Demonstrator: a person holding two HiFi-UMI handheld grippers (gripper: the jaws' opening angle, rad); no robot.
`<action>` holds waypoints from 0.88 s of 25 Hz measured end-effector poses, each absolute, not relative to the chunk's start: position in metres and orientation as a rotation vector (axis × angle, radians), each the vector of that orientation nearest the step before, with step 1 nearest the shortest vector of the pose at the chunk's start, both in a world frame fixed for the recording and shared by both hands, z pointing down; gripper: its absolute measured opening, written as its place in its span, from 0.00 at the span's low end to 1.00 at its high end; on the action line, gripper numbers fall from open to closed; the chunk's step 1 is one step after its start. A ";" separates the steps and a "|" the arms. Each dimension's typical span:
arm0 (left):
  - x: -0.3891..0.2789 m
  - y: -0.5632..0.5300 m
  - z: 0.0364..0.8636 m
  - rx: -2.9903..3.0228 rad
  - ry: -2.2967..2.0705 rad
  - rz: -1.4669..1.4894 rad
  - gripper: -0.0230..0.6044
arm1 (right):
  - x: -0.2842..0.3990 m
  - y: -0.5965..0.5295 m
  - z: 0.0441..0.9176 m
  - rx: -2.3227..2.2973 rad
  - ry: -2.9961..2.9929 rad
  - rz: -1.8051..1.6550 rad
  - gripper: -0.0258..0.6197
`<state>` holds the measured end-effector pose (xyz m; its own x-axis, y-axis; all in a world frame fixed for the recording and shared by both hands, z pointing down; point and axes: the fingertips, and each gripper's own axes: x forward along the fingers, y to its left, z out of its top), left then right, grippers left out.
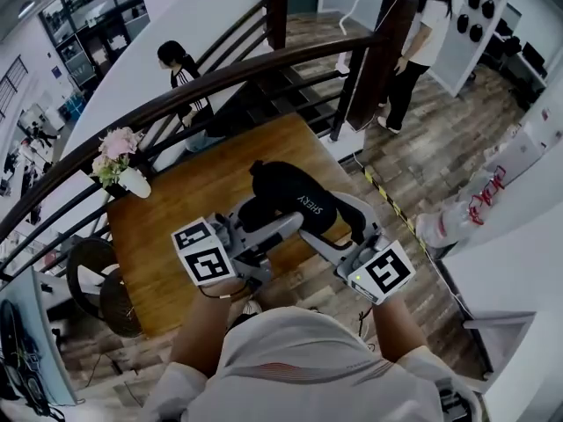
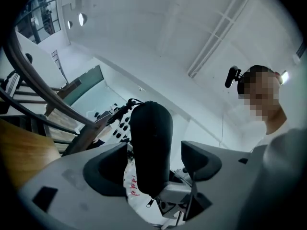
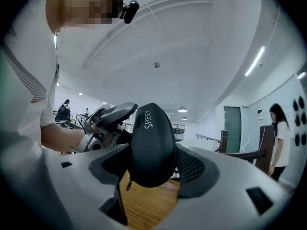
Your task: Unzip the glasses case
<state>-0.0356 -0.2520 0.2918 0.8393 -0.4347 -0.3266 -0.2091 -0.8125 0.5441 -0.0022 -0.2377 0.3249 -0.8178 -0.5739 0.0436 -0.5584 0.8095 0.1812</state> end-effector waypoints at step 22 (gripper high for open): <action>-0.079 -0.291 0.280 2.364 -0.637 -0.806 0.45 | -0.017 -0.235 0.368 0.837 -2.852 0.013 0.45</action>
